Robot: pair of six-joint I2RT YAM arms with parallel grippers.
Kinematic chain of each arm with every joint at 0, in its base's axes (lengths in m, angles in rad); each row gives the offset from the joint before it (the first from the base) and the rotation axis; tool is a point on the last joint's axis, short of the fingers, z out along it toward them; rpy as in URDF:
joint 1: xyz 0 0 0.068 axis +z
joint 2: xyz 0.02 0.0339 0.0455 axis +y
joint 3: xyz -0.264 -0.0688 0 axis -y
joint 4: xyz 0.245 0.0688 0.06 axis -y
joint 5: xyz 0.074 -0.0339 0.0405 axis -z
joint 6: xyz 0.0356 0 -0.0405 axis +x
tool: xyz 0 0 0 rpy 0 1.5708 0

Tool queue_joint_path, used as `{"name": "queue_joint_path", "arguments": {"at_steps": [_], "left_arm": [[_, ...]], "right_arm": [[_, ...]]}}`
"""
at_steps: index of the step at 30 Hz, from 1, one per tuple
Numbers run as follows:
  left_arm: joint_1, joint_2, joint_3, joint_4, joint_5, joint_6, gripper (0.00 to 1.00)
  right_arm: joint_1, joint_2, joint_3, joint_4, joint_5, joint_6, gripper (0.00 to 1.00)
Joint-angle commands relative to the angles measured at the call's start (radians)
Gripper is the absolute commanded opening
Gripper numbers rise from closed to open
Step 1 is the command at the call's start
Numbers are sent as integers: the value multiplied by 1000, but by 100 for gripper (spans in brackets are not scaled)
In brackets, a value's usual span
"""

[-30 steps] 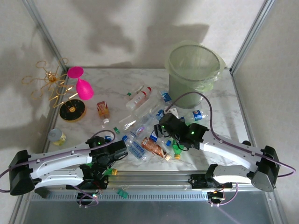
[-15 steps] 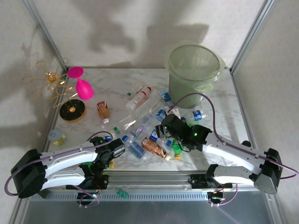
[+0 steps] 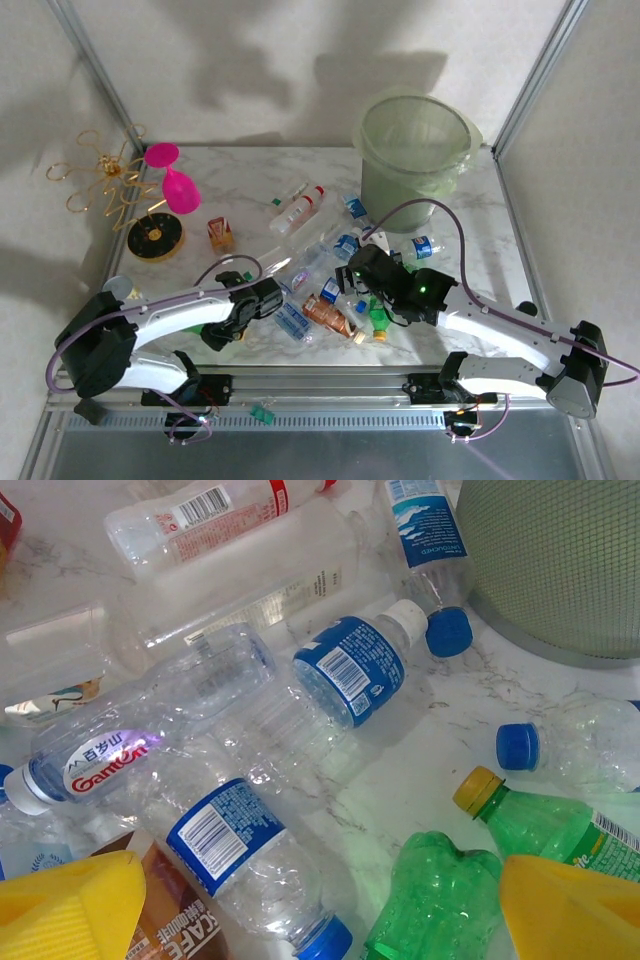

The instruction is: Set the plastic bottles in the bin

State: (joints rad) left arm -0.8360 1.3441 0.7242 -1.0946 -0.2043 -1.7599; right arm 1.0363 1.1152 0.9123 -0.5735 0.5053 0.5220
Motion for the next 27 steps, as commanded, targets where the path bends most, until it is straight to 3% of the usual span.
{"name": "queue_joint_path", "arguments": {"at_steps": [1, 9, 15, 19, 22, 27], "left_arm": [[-12, -9, 59, -65, -53, 44, 38], [-130, -34, 270, -256, -128, 31, 39], [-184, -74, 409, -247, -234, 146, 36], [-214, -93, 499, -161, -373, 355, 36], [-238, -137, 522, -20, -453, 567, 38], [-239, -248, 459, 389, -315, 1015, 40]], "right_arm": [[8, -13, 36, -21, 19, 22, 92], [8, -22, 86, -19, -29, 16, 92], [8, -7, 168, -21, -47, 37, 93], [7, -35, 240, -19, 39, 125, 94], [8, -76, 291, 21, 35, 77, 93], [-31, -110, 341, 119, -99, -53, 94]]}}
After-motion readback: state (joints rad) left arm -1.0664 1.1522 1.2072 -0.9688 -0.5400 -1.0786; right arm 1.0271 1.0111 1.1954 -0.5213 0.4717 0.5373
